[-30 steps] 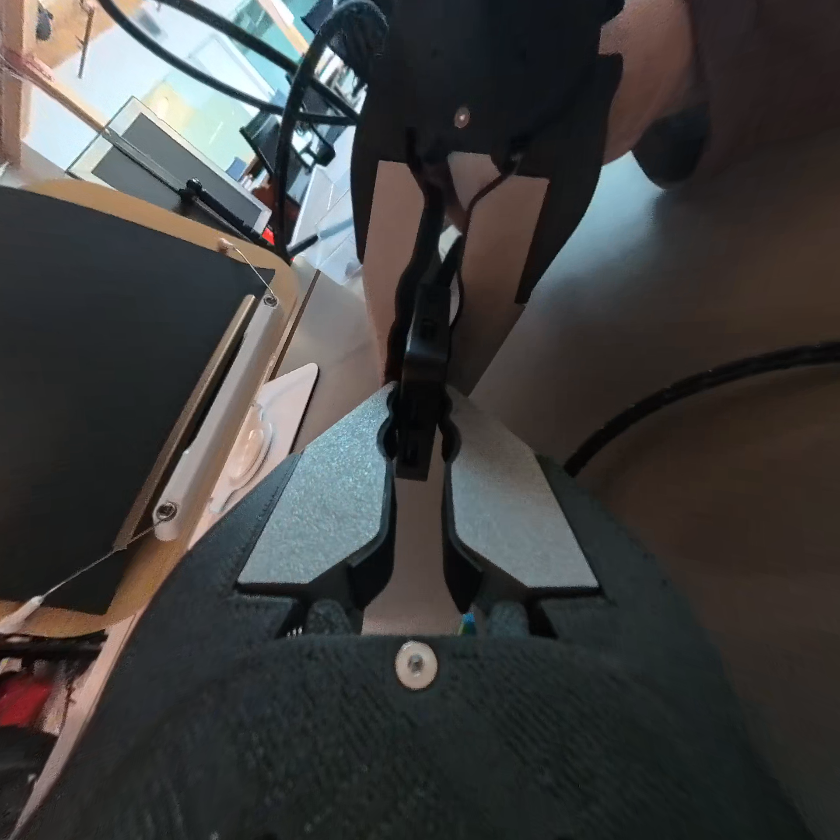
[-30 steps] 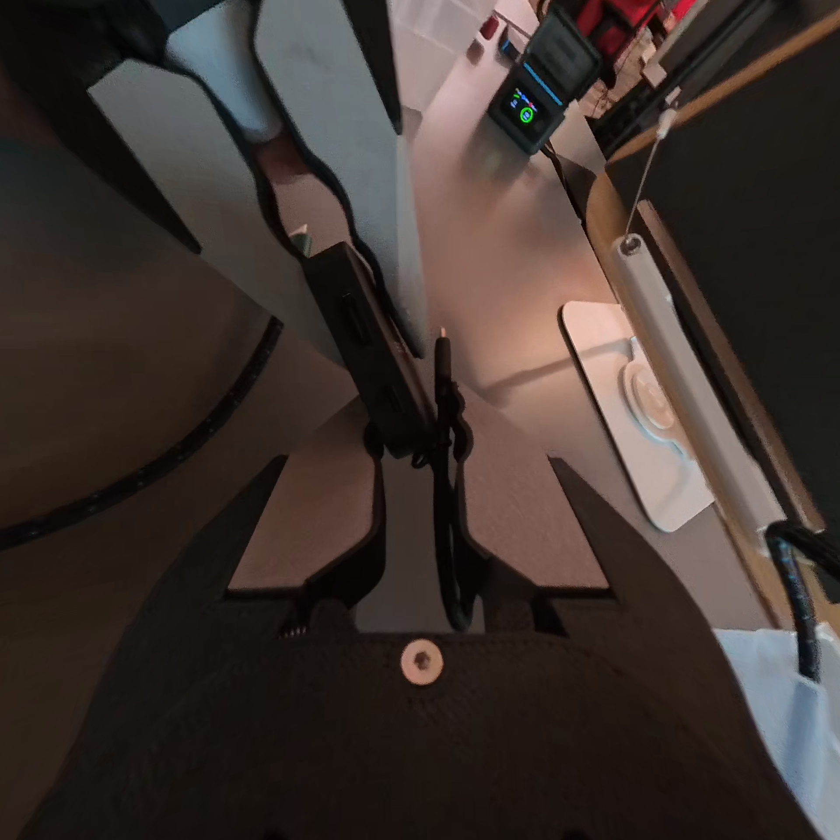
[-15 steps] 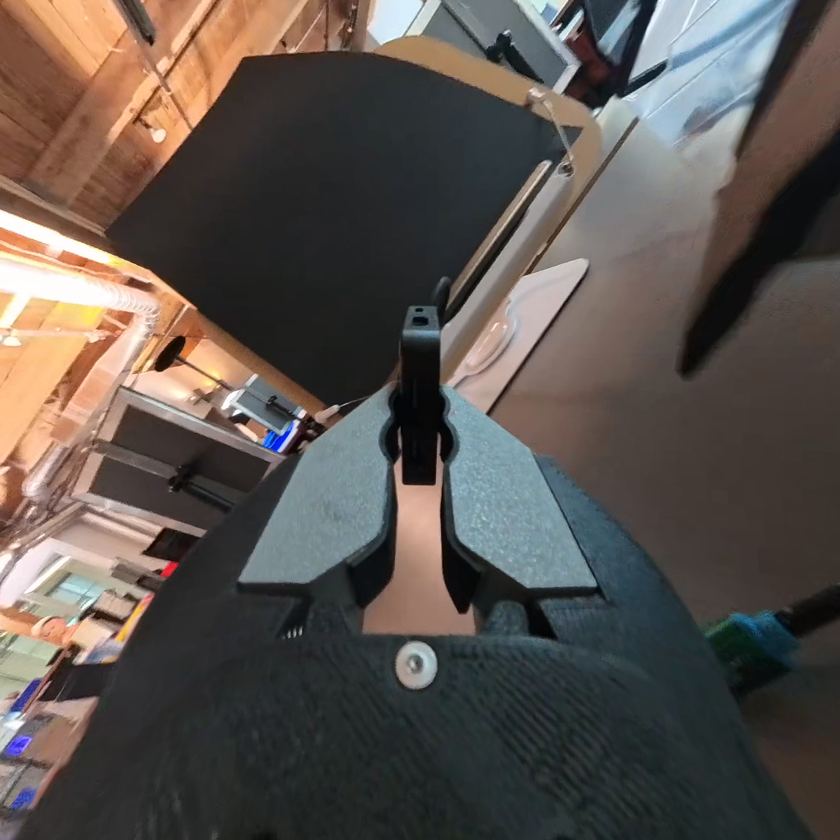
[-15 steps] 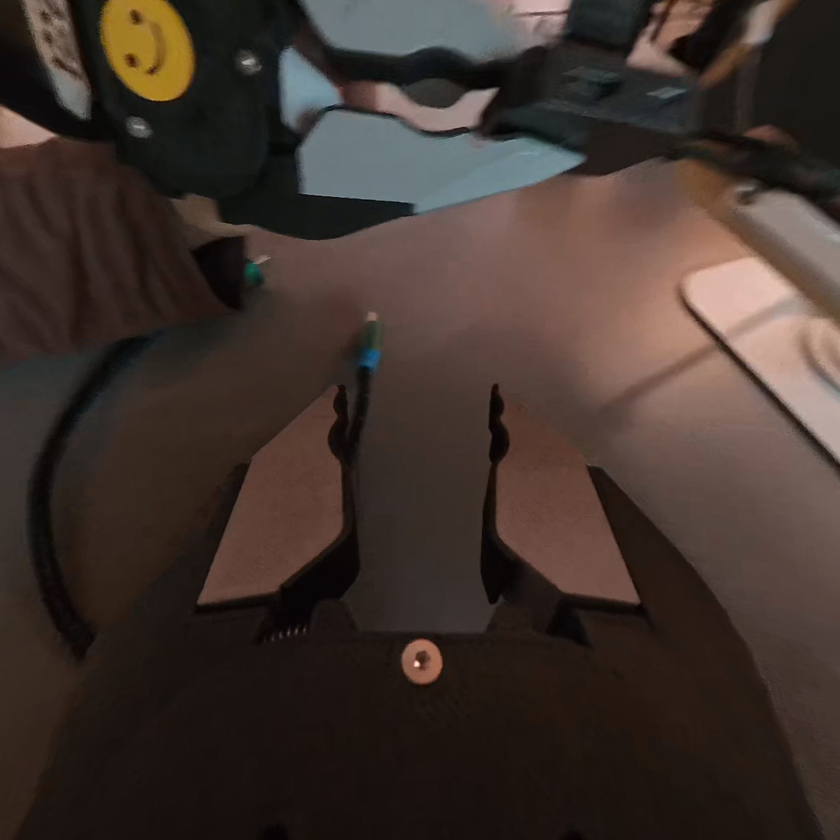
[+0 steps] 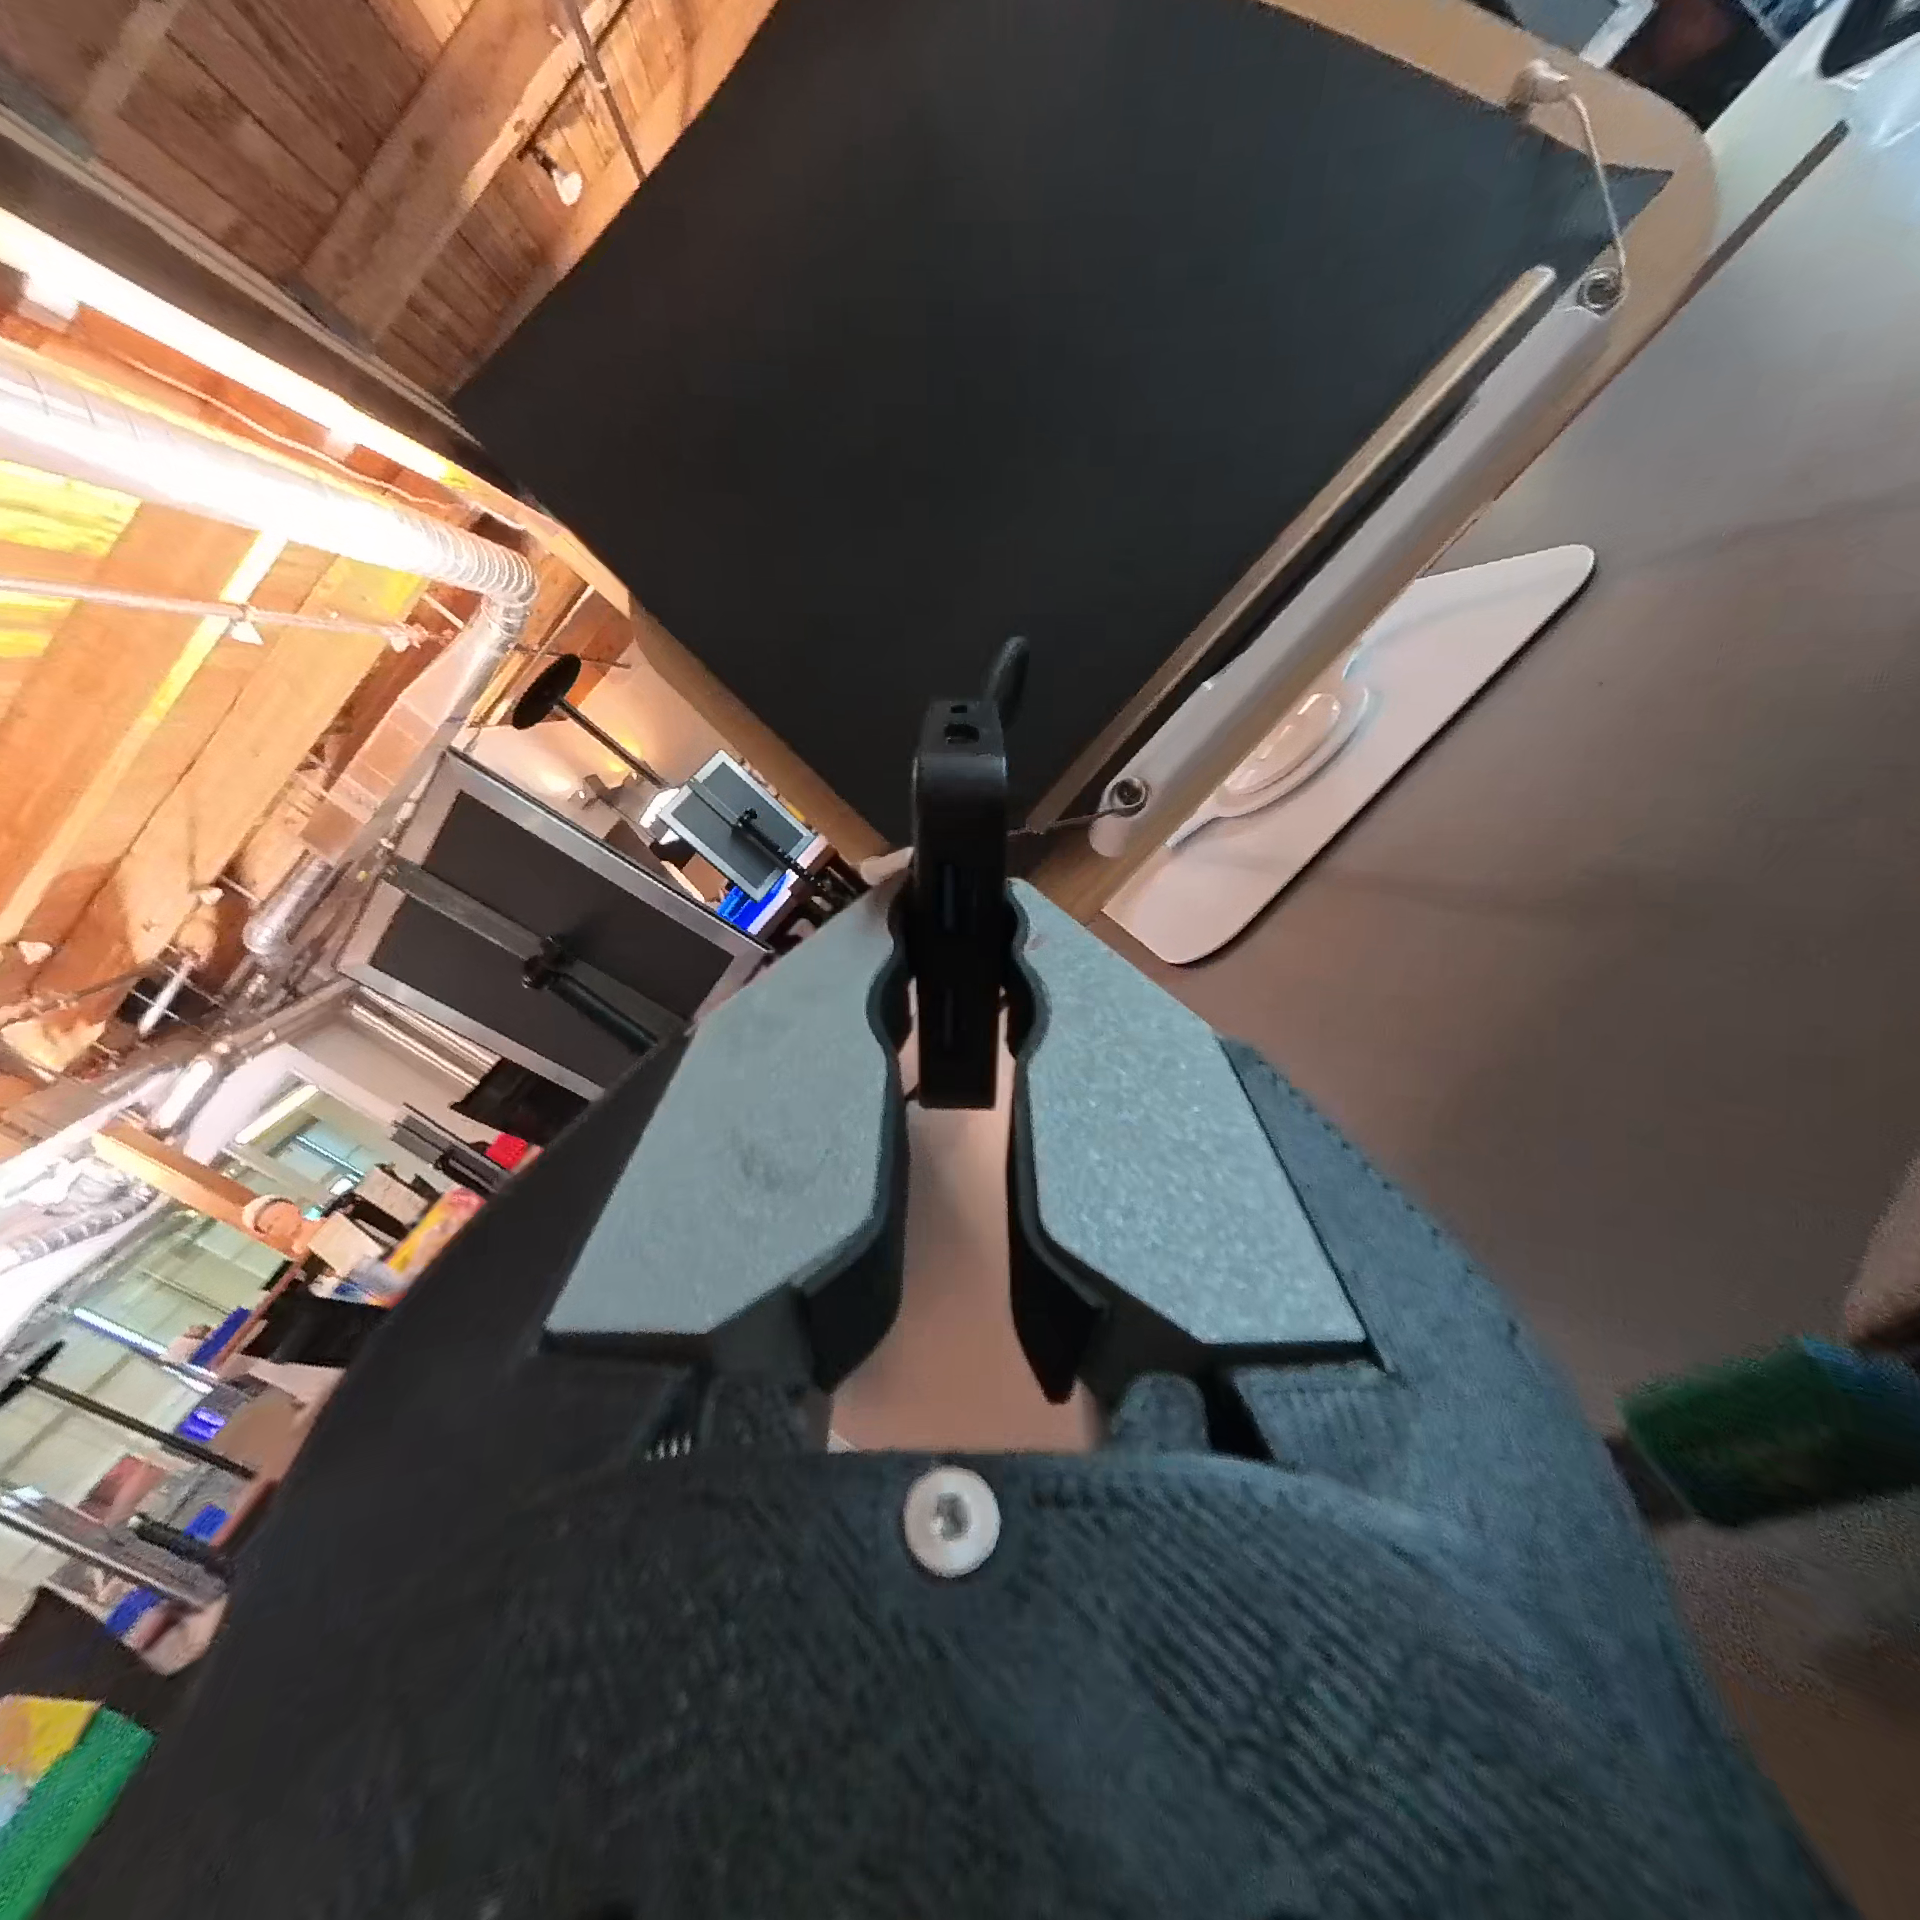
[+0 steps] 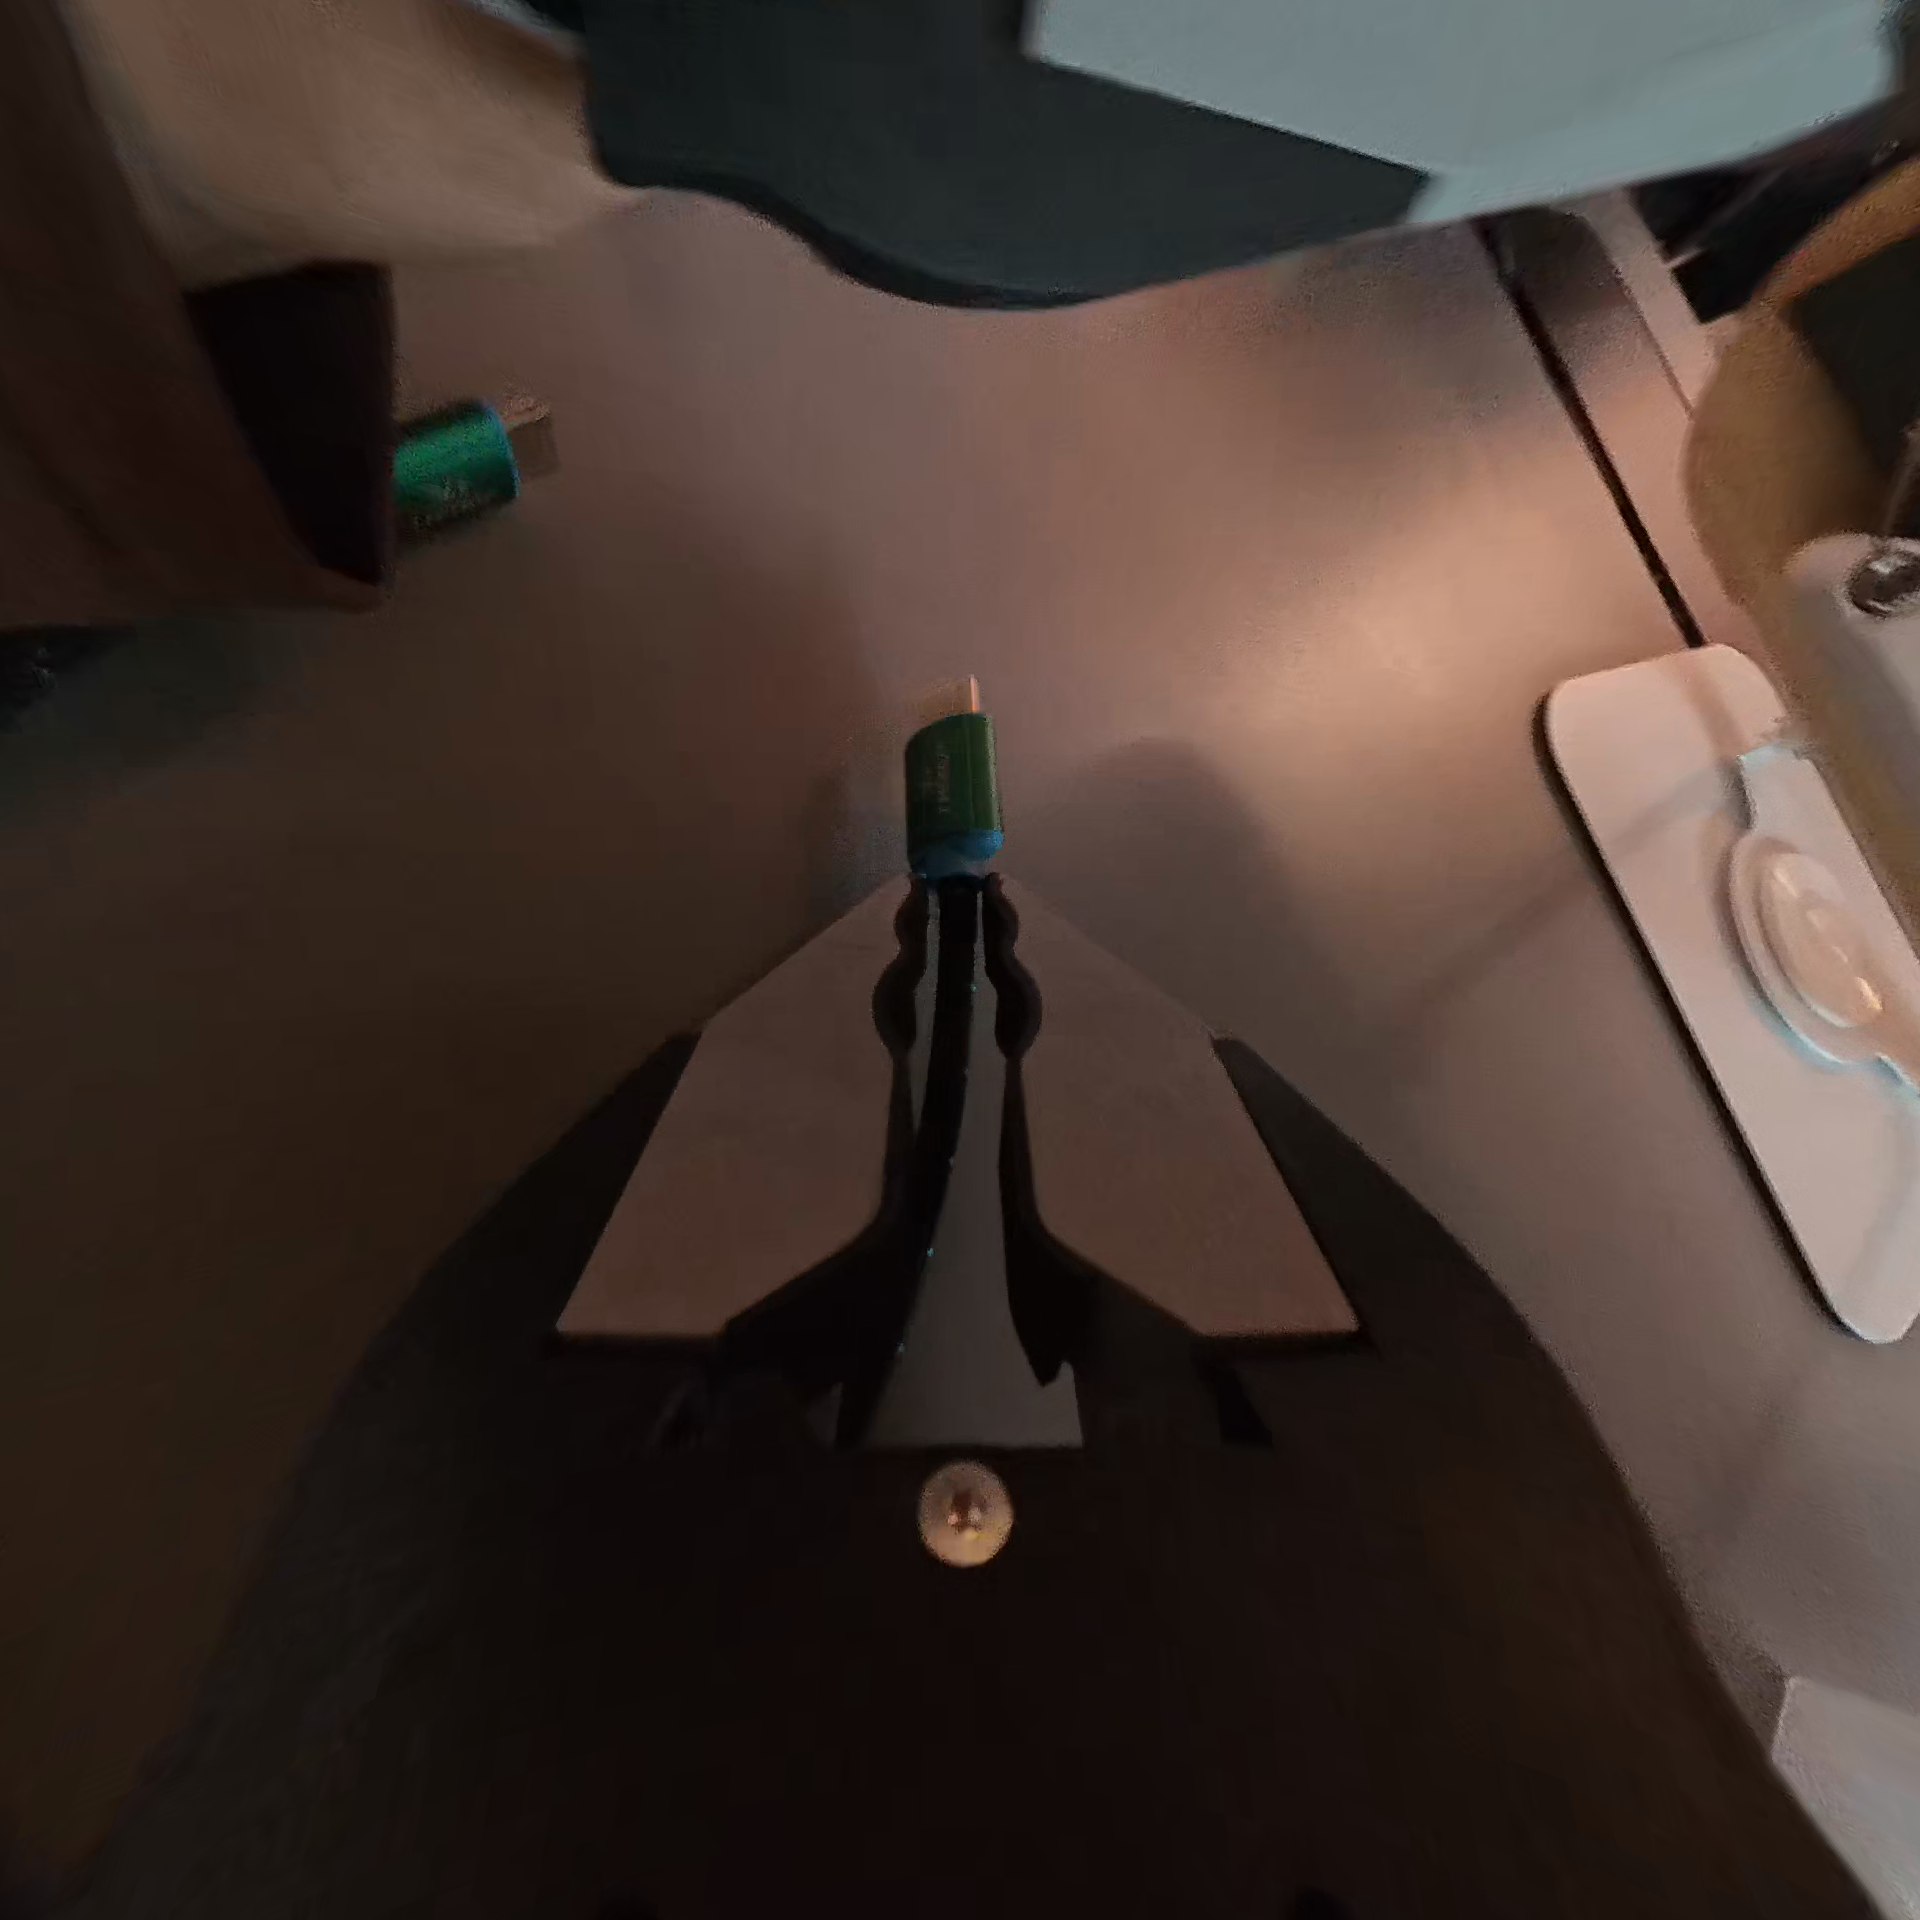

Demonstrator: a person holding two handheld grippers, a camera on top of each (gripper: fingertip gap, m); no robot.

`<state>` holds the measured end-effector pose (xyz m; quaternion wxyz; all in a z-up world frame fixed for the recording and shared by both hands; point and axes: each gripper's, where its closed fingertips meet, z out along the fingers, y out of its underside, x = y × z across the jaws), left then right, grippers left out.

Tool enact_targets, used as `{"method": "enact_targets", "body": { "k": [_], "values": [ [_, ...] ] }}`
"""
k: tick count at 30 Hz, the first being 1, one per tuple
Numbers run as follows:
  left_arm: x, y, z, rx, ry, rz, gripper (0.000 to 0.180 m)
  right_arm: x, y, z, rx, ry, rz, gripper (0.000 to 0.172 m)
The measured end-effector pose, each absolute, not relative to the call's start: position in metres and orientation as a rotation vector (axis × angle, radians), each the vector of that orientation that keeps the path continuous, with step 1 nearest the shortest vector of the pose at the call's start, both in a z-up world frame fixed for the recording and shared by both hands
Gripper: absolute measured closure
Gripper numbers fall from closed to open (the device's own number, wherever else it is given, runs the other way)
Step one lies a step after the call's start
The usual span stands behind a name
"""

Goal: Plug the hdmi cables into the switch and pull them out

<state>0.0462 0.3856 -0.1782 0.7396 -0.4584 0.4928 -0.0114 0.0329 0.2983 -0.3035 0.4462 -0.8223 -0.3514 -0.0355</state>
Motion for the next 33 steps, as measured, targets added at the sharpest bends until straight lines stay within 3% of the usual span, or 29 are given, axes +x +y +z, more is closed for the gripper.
{"method": "enact_targets", "body": {
  "k": [6, 13, 33],
  "values": [
    [0.053, 0.375, -0.179, -0.979, 1.115, -0.119, 0.168, 0.057, 0.296, -0.276, -2.02, -0.607, 0.155, 0.166],
    [0.061, 0.349, -0.19, -0.718, 1.271, 0.055, 0.169, 0.073, 0.291, -0.254, -1.959, -0.418, 0.446, 0.166],
    [0.062, 0.339, -0.2, -0.569, 1.307, 0.237, 0.169, 0.076, 0.273, -0.217, -1.827, -0.319, 0.876, 0.166]
  ]
}}
